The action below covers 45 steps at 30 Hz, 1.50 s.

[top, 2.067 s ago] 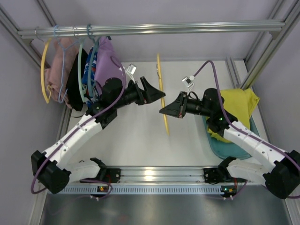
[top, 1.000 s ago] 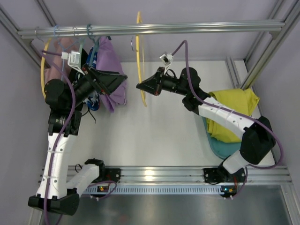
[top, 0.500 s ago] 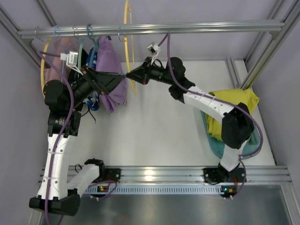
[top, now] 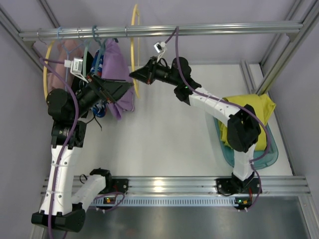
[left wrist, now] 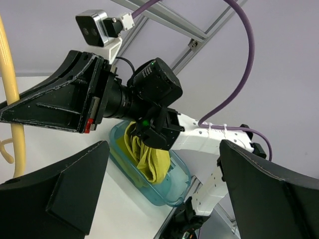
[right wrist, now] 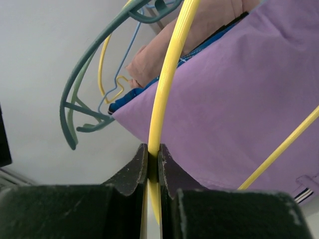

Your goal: Remove the trousers from the hanger

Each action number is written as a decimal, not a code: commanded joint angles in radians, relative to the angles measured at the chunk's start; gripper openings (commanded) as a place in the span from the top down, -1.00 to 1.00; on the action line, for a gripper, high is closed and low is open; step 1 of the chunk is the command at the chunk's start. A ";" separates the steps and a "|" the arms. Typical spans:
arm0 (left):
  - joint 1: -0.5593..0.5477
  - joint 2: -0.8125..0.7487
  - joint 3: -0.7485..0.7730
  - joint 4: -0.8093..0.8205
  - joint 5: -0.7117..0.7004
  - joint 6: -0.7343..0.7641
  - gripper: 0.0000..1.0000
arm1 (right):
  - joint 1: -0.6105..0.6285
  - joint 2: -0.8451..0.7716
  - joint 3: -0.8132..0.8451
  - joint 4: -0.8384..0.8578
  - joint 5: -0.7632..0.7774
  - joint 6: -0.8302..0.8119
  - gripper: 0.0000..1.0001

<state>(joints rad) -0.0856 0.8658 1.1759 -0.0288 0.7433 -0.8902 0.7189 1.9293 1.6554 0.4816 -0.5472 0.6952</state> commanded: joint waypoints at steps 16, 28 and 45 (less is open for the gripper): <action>0.006 -0.007 0.001 0.064 -0.021 -0.018 -0.97 | 0.024 -0.056 0.078 -0.104 0.079 0.382 1.00; 0.006 0.016 0.040 -0.006 -0.030 0.054 -0.97 | 0.014 -0.220 -0.077 -0.138 0.098 0.330 -0.67; 0.007 0.295 0.503 -0.693 0.001 0.557 -0.97 | -0.265 -0.797 -0.476 -0.452 0.156 -0.183 -0.99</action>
<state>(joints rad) -0.0837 1.1255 1.5654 -0.5499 0.7631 -0.5022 0.5014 1.2552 1.1999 0.1032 -0.4038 0.6930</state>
